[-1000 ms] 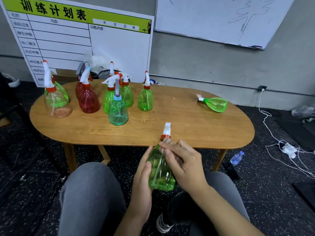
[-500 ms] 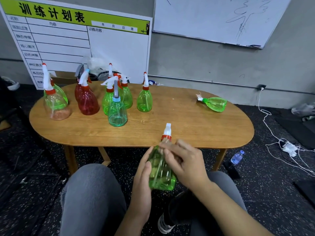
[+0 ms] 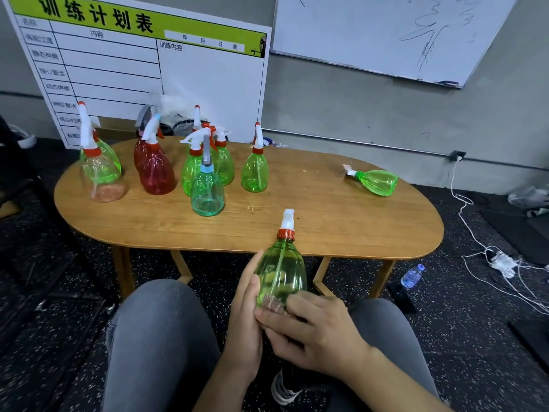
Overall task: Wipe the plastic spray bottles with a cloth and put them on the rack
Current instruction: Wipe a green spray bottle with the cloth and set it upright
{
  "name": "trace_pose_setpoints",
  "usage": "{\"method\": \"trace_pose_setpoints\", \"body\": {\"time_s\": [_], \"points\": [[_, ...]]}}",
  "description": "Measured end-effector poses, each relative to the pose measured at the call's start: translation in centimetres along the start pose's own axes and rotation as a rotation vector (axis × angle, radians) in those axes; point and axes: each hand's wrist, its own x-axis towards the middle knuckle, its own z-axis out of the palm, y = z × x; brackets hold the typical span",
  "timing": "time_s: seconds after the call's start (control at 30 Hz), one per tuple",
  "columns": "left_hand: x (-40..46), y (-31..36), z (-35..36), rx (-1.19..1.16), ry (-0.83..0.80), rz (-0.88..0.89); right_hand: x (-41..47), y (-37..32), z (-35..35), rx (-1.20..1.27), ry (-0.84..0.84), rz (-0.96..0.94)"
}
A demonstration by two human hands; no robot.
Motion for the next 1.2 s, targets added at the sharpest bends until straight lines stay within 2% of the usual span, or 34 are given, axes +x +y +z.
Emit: {"method": "trace_pose_setpoints", "body": {"time_s": [0.1, 0.27, 0.33, 0.47, 0.67, 0.8, 0.9, 1.03, 1.2], "points": [[0.3, -0.4, -0.3, 0.083, 0.023, 0.013, 1.6, 1.2, -0.3, 0.000, 0.052, 0.070], [0.6, -0.9, -0.5, 0.188, 0.043, 0.021, 4.4, 4.1, 0.3, 0.111, 0.127, 0.507], [0.7, -1.0, -0.7, 0.169, 0.056, 0.015, 4.4, 4.1, 0.9, 0.130, 0.138, 0.552], [0.7, -1.1, -0.8, 0.133, 0.056, 0.000, 2.8, 2.3, 1.1, 0.153, 0.162, 0.457], [0.3, -0.5, -0.3, 0.038, 0.005, -0.004, -1.0, 0.0, 0.2, 0.023, -0.025, 0.010], [0.3, -0.2, -0.1, 0.065, 0.005, 0.001, -0.4, 1.1, -0.5, -0.035, -0.020, -0.033], [0.5, -0.4, -0.3, 0.098, 0.021, 0.002, 1.1, 2.3, -0.6, -0.033, 0.043, 0.087], [0.5, -0.8, -0.3, 0.129, 0.018, -0.007, 2.9, 4.8, -0.1, 0.199, 0.153, 0.486], [0.6, -0.9, -0.3, 0.103, 0.008, -0.025, 3.0, 5.8, 0.5, 0.364, 0.137, 0.598]]}}
